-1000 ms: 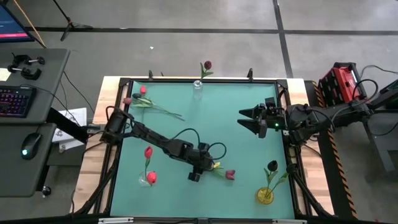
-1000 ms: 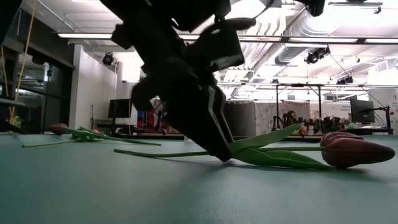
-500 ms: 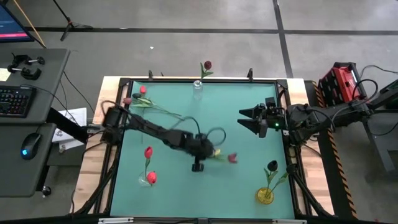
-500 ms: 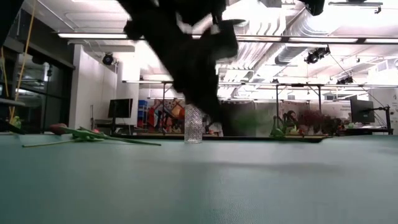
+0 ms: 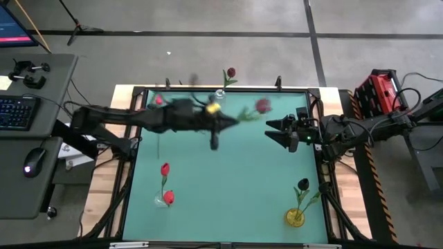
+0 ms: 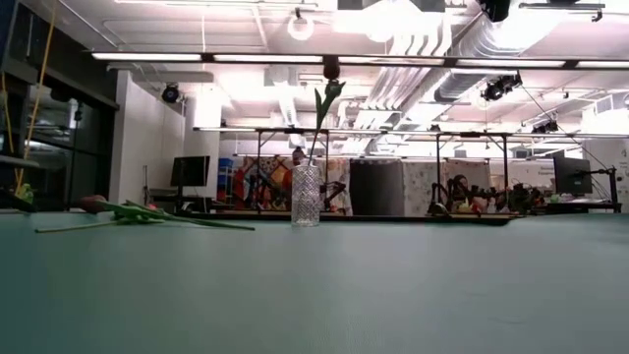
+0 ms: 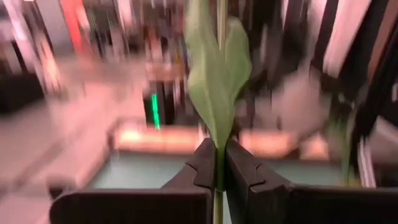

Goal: Sort flowers into vase by color
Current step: Put the bottom red flower into the top transparent vase

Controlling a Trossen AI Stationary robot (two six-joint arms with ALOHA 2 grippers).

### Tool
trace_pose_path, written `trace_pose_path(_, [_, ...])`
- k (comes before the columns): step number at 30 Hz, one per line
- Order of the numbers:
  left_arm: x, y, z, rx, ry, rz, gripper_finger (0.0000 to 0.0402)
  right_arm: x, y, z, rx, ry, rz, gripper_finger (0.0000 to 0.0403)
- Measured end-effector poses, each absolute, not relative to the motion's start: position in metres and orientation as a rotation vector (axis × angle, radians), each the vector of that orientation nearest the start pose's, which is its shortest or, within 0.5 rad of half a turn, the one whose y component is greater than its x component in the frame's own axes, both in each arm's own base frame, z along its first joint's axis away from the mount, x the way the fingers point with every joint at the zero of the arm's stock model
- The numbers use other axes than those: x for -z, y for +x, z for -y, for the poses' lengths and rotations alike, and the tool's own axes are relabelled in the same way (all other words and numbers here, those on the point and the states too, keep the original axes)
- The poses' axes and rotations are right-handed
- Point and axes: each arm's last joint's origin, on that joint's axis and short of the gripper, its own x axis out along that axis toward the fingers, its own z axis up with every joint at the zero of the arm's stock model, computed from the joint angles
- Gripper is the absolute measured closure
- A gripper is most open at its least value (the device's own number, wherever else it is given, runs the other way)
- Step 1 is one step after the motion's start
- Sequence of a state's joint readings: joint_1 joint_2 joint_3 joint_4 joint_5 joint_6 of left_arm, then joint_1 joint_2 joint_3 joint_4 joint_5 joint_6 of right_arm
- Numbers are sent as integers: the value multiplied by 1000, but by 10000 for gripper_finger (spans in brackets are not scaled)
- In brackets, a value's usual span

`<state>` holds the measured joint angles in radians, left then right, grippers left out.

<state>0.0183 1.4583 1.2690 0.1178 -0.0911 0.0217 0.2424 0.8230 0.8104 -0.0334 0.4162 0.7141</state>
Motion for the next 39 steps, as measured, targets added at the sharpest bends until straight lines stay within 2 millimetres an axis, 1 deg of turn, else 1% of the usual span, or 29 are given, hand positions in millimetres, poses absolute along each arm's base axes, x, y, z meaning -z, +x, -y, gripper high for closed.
trace_pose_path(3, [-401, 322, -19, -162, 60, 101, 401, -350, 178, -32, 182, 697, 19, 39])
trace_pose_path(5, [-407, 317, -27, -204, 67, 179, 401, -349, 178, -32, 184, 694, 12, 39])
trace_pose_path(7, [-403, 314, -36, -232, 39, 276, 401, -349, 178, -32, 184, 694, 12, 39])
trace_pose_path(9, [-392, 311, -46, -251, 6, 382, 401, -349, 178, -32, 184, 695, 12, 39])
trace_pose_path(11, [-376, 308, -57, -270, -37, 470, 401, -349, 178, -32, 184, 696, 12, 39])
trace_pose_path(14, [-346, 301, -82, -324, -117, 540, 401, -349, 178, -32, 184, 697, 12, 39])
trace_pose_path(17, [-324, 289, -108, -402, -187, 614, 401, -349, 178, -32, 187, 707, 13, 39])
trace_pose_path(20, [-305, 285, -132, -457, -253, 638, 401, -347, 180, -32, 208, 711, 14, 39])
trace_pose_path(23, [-288, 290, -152, -479, -310, 647, 401, -345, 185, -32, 244, 715, 17, 39])
trace_pose_path(27, [-273, 296, -175, -499, -342, 705, 401, -339, 194, -33, 294, 744, 16, 39])
trace_pose_path(30, [-260, 300, -192, -523, -388, 718, 401, -336, 203, -36, 286, 769, 21, 39])
trace_pose_path(35, [-254, 296, -206, -563, -370, 725, 401, -335, 218, -41, 208, 790, 46, 39])
trace_pose_path(39, [-255, 290, -215, -600, -345, 733, 401, -333, 228, -44, 181, 796, 55, 39])
